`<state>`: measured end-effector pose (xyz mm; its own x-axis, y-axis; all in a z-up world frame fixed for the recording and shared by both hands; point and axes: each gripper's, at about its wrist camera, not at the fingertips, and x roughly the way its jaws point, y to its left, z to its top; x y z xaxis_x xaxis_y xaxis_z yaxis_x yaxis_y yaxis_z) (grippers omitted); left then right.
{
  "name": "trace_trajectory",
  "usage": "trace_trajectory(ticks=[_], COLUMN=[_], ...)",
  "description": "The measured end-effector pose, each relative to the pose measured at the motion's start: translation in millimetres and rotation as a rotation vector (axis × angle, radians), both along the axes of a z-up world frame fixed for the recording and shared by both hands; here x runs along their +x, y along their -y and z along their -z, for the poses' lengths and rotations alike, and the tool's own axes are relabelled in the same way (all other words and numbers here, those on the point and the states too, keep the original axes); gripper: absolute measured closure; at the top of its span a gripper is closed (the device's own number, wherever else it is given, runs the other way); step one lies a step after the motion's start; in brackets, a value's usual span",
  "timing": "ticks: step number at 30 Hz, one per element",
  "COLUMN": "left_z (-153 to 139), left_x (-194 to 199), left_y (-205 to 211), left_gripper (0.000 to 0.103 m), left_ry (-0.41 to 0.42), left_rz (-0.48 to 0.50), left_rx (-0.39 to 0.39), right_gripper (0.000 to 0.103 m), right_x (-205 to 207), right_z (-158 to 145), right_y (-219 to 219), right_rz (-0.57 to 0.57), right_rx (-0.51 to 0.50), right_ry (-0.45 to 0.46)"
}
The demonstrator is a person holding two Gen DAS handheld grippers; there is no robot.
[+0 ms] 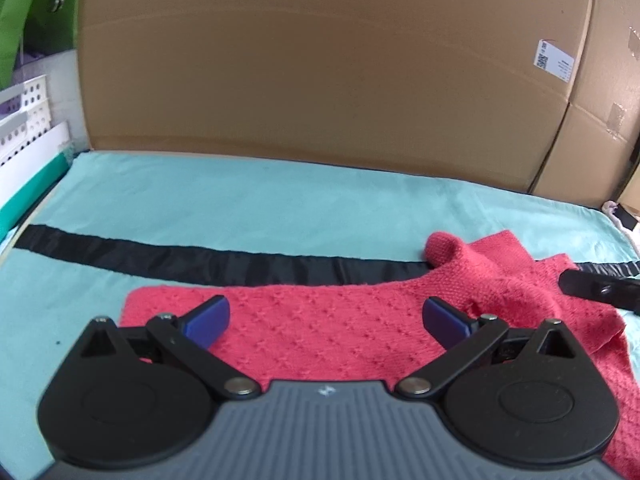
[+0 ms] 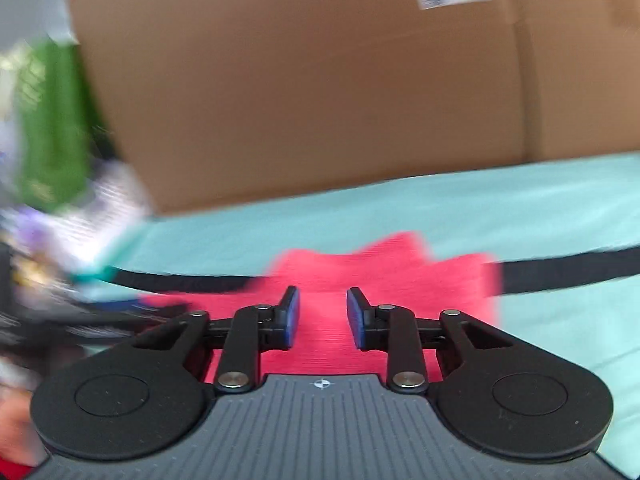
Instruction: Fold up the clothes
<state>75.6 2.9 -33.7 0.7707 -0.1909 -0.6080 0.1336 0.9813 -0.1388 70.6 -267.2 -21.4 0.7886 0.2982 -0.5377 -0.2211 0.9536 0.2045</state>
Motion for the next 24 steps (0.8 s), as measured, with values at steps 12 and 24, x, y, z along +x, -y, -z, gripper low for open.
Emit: trace_trajectory(ticks=[12,24], left_z=[-2,2], left_x=[-1,12], left_y=[8,60], left_gripper=[0.001,0.001], left_ry=[0.004,0.004], left_rz=[0.054,0.156], left_rx=[0.025,0.109], right_gripper=[0.071,0.075], right_x=[0,-20], right_z=[18,25], right_y=[-63,35], right_rz=[-0.177,0.026], right_rx=[-0.279,-0.147], right_ry=[-0.005,-0.051])
